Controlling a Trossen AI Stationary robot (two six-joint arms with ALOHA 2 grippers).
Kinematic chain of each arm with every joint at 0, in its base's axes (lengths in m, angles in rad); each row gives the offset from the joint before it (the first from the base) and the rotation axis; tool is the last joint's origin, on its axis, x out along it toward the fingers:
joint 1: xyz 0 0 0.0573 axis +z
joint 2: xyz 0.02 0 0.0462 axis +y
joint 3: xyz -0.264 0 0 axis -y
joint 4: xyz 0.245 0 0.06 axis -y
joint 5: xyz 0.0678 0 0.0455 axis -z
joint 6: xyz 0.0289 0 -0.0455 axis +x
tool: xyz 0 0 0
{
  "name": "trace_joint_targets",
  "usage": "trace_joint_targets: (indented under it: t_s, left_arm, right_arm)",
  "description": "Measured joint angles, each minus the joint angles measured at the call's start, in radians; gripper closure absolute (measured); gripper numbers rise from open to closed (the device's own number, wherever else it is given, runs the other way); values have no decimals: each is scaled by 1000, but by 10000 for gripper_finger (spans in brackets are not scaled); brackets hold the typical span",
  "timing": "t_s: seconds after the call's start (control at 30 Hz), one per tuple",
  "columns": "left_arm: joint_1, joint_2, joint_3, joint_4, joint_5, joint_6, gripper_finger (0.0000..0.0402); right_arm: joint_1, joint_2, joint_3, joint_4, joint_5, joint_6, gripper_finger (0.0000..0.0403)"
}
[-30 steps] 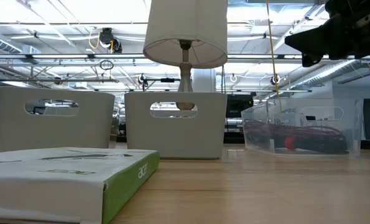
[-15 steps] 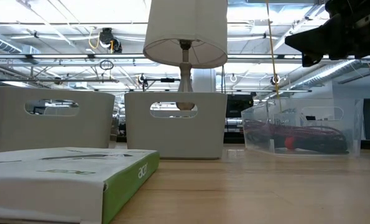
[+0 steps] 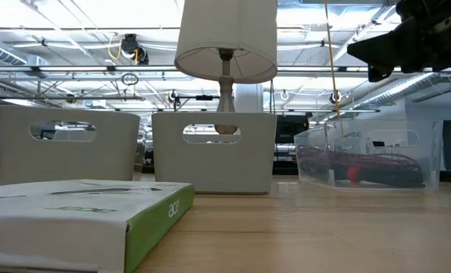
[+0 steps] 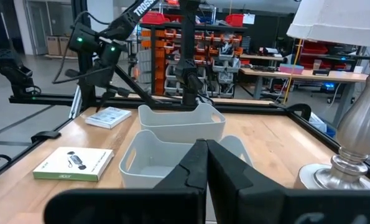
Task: Pick and place items into bin
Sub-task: Put the left card reader box into the left gray bin
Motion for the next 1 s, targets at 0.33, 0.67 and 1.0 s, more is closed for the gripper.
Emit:
trace_joint_targets:
  t_s: [0.33, 0.67, 1.0]
  left_arm:
    - [-36, 163, 240, -337, -87, 190, 206]
    - [-67, 439, 520, -713, -91, 310, 206]
    - [-61, 474, 506, -681, -88, 346, 271]
  right_arm:
    - [0, 0, 0, 22, 0, 7, 403]
    - [0, 0, 0, 22, 0, 8, 403]
    - [0, 1, 0, 30, 0, 8, 403]
